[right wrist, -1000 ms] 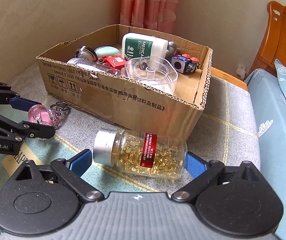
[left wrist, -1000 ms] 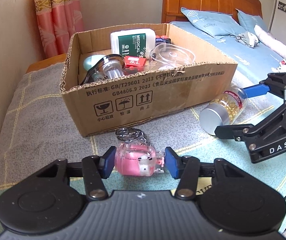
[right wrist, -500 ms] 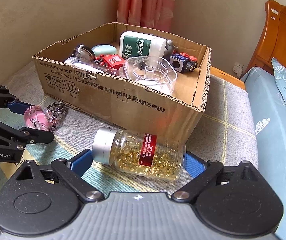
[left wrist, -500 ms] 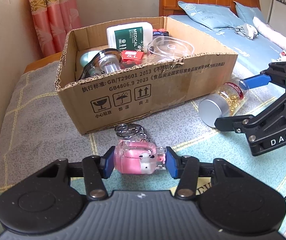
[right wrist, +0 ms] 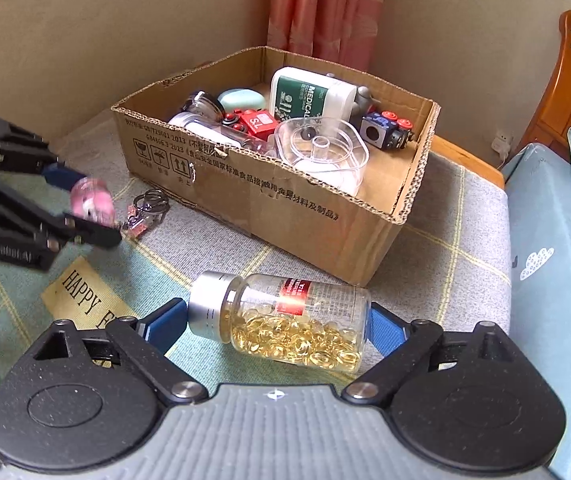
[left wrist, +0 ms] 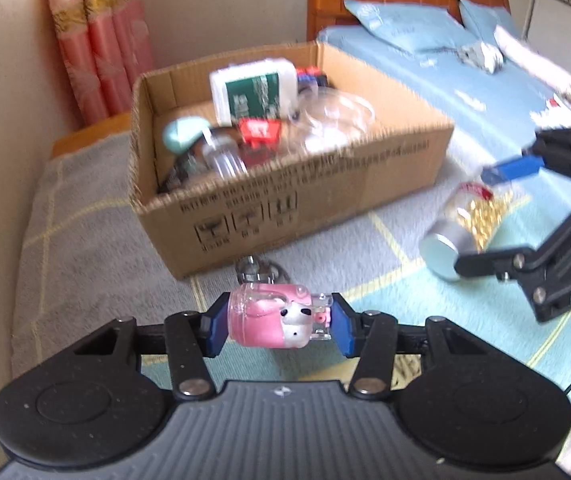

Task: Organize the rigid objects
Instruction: 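Drop the pink keychain into the box with the left tool while the right tool carries the jar over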

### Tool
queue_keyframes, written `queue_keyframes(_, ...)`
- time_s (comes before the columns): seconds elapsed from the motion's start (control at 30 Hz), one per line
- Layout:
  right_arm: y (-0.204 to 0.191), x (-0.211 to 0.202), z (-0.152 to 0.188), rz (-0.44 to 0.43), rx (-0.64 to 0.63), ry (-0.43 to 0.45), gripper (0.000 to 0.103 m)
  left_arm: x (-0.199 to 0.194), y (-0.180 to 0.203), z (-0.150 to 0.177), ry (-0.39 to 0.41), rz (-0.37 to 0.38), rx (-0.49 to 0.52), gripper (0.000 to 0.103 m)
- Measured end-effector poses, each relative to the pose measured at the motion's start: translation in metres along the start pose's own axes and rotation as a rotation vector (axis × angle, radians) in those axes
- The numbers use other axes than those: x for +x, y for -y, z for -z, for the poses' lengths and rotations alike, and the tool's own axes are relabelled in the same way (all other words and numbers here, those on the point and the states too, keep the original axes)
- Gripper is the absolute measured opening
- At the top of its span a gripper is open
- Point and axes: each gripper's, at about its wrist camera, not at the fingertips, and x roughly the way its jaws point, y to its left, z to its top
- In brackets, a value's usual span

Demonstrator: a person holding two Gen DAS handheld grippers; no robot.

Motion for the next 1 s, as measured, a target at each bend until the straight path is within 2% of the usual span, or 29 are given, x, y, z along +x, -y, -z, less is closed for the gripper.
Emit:
queue_keyframes(0.33, 0.005, -0.03, -0.001, -0.042, 0.005, 0.06, 0.096, -0.036, 0.011, -0.029, 0.038, -0.02, 0.045, 0.05)
queue_keyframes(0.43, 0.006, -0.036, -0.005, -0.054, 0.0, 0.075, 0.096, -0.047, 0.013, -0.041, 0.058, -0.003, 0.047, 0.05)
queue_keyframes(0.7, 0.01, -0.054, -0.02, -0.06, -0.021, 0.125, 0.096, -0.065, 0.009, -0.1, 0.15, -0.029, 0.079, 0.05)
queue_keyframes(0.83, 0.013, -0.063, -0.029, -0.046, -0.016, 0.161, 0.096, -0.051, -0.004, -0.14, 0.161, -0.061, 0.083, 0.05)
queue_keyframes(1.0, 0.015, -0.072, -0.034, -0.031, -0.002, 0.188, 0.096, -0.009, -0.029, -0.177, 0.114, -0.106, 0.049, 0.05)
